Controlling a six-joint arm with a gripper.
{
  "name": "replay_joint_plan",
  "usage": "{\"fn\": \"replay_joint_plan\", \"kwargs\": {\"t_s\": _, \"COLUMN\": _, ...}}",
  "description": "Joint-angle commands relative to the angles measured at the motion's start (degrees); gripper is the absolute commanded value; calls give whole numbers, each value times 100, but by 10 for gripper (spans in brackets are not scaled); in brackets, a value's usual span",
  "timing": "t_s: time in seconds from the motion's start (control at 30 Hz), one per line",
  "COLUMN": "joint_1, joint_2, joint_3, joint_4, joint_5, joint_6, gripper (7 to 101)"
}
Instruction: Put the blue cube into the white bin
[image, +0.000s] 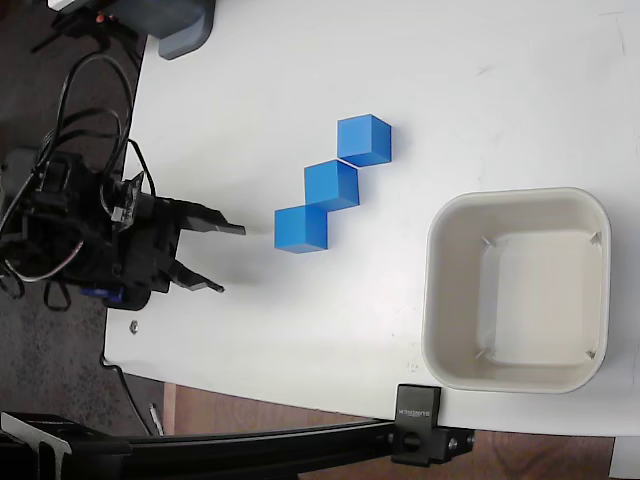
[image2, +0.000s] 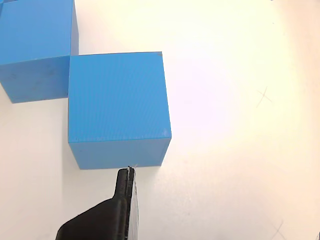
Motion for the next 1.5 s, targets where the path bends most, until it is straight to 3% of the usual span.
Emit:
{"fn": "replay_joint_plan", "kwargs": {"t_s": 0.03, "joint_1": -18, "joint_2": 123, "joint_3": -281, "joint_4": -88, "joint_5": -53, "joint_6": -9, "gripper": 1003}}
{"fn": "replay_joint_plan", "kwargs": {"t_s": 1.5, "joint_1": 79, "joint_2": 123, "joint_3": -281, "joint_4": -97, "joint_5": -18, "joint_6": 62, "gripper": 1003}}
